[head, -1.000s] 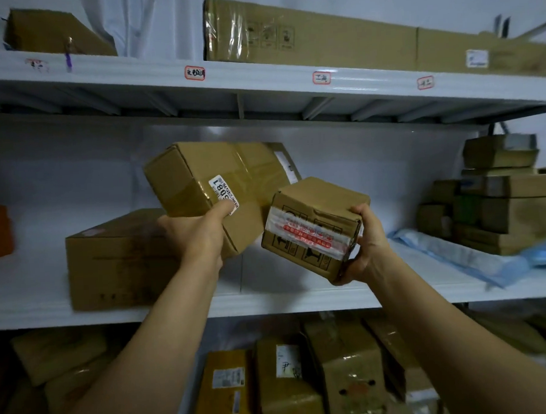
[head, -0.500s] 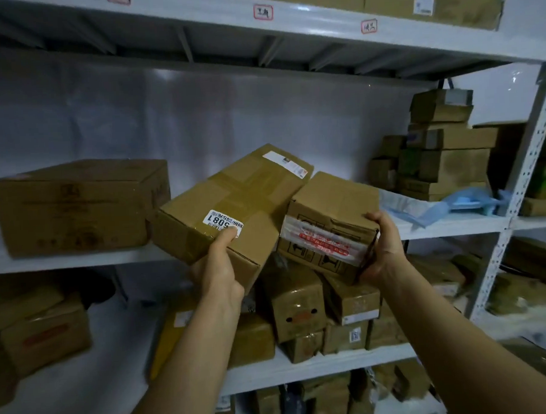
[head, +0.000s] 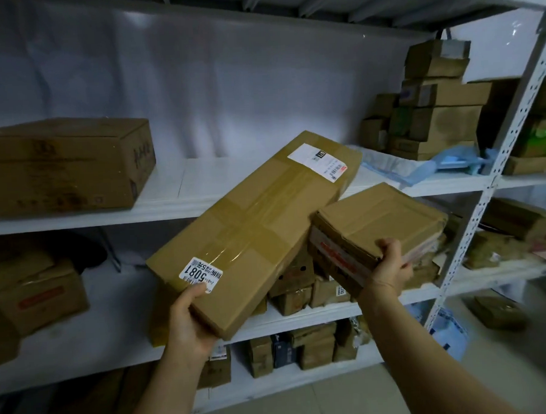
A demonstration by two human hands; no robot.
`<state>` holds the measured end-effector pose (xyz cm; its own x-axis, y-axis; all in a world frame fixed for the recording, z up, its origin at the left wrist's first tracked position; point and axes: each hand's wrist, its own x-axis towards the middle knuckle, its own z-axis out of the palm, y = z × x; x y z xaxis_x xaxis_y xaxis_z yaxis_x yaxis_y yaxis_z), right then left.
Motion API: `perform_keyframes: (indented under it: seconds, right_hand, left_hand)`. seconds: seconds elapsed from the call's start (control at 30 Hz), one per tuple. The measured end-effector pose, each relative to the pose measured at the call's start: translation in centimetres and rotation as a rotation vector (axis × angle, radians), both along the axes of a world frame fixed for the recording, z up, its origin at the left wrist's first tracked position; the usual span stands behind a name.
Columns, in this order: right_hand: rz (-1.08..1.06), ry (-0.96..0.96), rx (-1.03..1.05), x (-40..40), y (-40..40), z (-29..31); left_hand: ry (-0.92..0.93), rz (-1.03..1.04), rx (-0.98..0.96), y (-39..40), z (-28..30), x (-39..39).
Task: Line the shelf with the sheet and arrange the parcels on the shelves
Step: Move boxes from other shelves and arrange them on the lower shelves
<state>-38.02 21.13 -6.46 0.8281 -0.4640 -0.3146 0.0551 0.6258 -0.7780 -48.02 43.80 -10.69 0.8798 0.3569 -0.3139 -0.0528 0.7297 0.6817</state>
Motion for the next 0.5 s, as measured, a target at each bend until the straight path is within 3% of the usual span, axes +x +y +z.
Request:
perform_keyframes:
  seconds: [0.2, 0.5]
  right_hand:
    - [0.013, 0.151, 0.019, -0.8, -0.1, -3.8]
    - [0.069, 0.328, -0.142, -3.1, -1.6, -7.0]
  left_hand:
    - [0.039, 0.005, 0.083, 5.0, -1.7, -1.6]
    - [0.129, 0.008, 0.137, 9.7, -4.6, -4.9]
